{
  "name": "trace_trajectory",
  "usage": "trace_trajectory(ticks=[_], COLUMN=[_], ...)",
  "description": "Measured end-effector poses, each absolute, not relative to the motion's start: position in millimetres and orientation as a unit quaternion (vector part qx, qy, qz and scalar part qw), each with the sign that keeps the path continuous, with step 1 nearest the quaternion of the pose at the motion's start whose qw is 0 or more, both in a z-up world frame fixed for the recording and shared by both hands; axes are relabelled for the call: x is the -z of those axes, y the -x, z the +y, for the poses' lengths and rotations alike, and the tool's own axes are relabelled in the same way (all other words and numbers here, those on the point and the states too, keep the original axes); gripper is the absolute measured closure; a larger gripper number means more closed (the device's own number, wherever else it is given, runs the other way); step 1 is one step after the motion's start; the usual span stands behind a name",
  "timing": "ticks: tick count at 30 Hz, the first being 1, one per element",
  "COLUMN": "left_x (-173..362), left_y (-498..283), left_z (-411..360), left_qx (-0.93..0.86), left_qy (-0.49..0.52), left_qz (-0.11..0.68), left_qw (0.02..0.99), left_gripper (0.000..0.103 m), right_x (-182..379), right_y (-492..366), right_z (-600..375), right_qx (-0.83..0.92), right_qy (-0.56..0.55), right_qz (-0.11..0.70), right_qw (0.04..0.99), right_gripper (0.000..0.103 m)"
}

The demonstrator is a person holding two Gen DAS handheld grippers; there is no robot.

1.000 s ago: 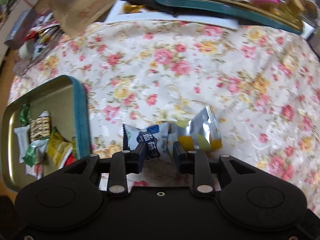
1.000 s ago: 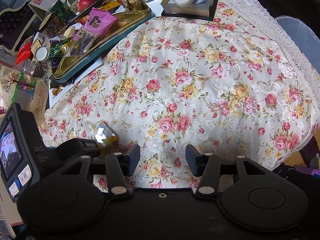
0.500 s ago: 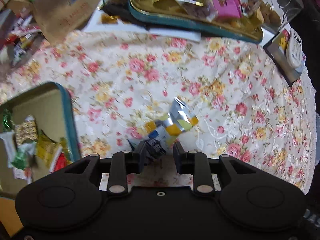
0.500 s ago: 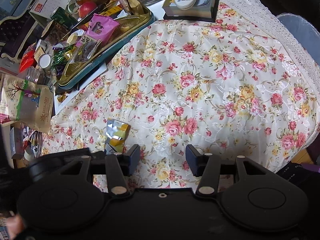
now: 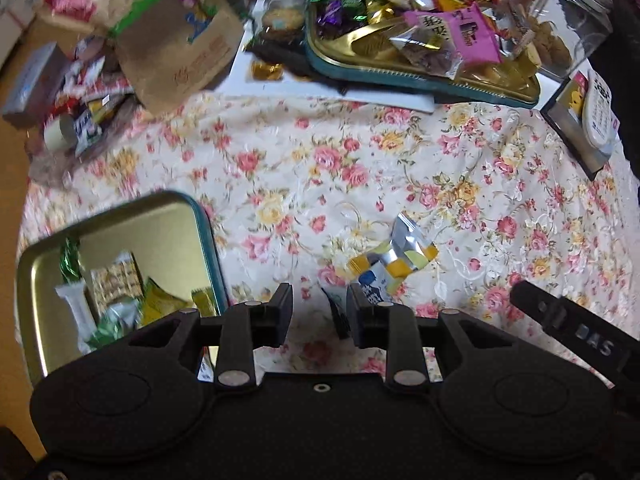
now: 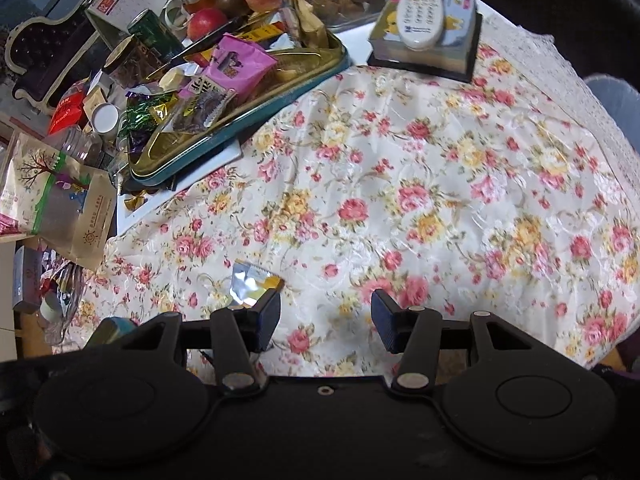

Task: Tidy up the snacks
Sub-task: 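Grasp the silver-yellow packet with the right gripper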

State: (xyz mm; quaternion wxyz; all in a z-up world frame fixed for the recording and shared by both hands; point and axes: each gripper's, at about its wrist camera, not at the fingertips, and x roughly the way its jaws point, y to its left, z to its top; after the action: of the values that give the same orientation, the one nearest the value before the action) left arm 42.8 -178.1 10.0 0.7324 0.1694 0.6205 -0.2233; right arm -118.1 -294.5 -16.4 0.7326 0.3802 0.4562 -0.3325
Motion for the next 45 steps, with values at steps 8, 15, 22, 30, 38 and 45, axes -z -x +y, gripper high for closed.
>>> trace_trajectory(ticks=[8, 15, 22, 30, 38, 45], left_x=[-7, -1, -5, -4, -1, 8], left_y=[-51, -57, -62, -64, -61, -54], left_z=[-169, -157, -148, -143, -147, -159], left_qx=[0.201, 0.192, 0.197, 0.192, 0.193, 0.211], left_qy=[-0.134, -0.129, -0.113, -0.112, -0.123, -0.127], left_qz=[0.64, 0.651, 0.652, 0.652, 0.651, 0.663], left_qw=[0.729, 0.723, 0.724, 0.725, 0.724, 0.706], left_gripper=[0.067, 0.067, 0.067, 0.067, 0.067, 0.067], right_x=[40, 77, 99, 106, 100, 91], right_y=[73, 42, 25, 17, 27, 47], right_z=[-295, -284, -268, -264, -271, -284], right_qx=[0.325, 0.3, 0.324, 0.323, 0.306, 0.329], right_qy=[-0.358, -0.428, -0.406, -0.375, -0.355, -0.31], right_qz=[0.457, 0.478, 0.494, 0.506, 0.531, 0.555], right_qw=[0.747, 0.706, 0.697, 0.706, 0.706, 0.698], right_gripper=[0.049, 0.049, 0.049, 0.055, 0.06, 0.06])
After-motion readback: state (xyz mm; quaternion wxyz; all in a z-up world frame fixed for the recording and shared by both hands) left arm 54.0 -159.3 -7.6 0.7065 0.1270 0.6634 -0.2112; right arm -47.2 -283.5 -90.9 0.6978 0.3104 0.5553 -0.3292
